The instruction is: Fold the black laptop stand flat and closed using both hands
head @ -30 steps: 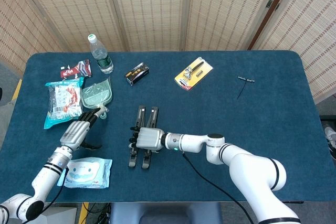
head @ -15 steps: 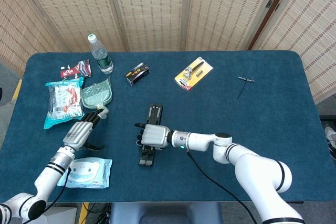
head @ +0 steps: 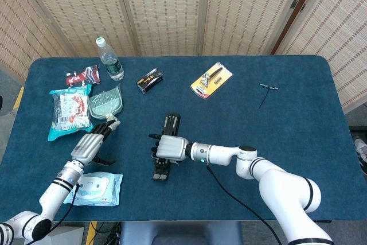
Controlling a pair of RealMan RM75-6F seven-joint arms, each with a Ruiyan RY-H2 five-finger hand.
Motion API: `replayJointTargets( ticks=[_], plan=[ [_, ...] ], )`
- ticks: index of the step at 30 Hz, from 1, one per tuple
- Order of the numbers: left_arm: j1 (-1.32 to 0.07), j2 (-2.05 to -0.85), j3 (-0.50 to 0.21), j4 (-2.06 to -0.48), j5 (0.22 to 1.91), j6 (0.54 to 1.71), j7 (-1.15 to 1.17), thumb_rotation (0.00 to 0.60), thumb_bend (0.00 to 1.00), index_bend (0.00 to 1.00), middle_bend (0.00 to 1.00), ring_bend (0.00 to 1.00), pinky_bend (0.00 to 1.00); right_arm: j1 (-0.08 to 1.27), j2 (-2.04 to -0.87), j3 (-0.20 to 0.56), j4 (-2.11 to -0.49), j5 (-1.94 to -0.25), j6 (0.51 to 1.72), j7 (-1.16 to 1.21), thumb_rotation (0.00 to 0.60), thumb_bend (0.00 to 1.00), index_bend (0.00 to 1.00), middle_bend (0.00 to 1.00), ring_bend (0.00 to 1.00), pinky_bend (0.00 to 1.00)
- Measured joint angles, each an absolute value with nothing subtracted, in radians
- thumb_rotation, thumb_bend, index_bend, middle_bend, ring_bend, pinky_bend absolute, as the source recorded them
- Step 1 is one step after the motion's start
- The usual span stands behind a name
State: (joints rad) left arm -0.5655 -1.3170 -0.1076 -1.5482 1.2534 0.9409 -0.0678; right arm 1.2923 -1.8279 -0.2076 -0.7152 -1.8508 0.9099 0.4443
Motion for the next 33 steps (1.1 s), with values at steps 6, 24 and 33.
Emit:
replayJointTargets(
  ticks=[6,24,33],
  plan=[
    [-0.566,-1.316,-0.107,-1.552,1.253,0.942,-0.064,0.600,0.13,0.00,0.00,0.00,0.00,1.291,-1.822,-0.198,-0.742,-1.843,0.894,0.408,0.600,0.28,0.01,0.13,0.00,0.00],
    [-0.558,-1.295,-0.106,-1.578,1.263,0.958,-0.063,0.600,0.13,0.00,0.00,0.00,0.00,1.262,-1.695,-0.151,-0.952,-1.794,0.873,0.269,0.600,0.28,0.00,0.00,0.00,0.00],
    [-0.535,-1.272,-0.107,-1.592,1.274,1.011,-0.050,0.600,0.13,0.00,0.00,0.00,0.00,1.164,-1.513,-0.109,-1.164,-1.692,0.914,0.101,0.600,0.24,0.00,0.00,0.00,0.00]
  ],
)
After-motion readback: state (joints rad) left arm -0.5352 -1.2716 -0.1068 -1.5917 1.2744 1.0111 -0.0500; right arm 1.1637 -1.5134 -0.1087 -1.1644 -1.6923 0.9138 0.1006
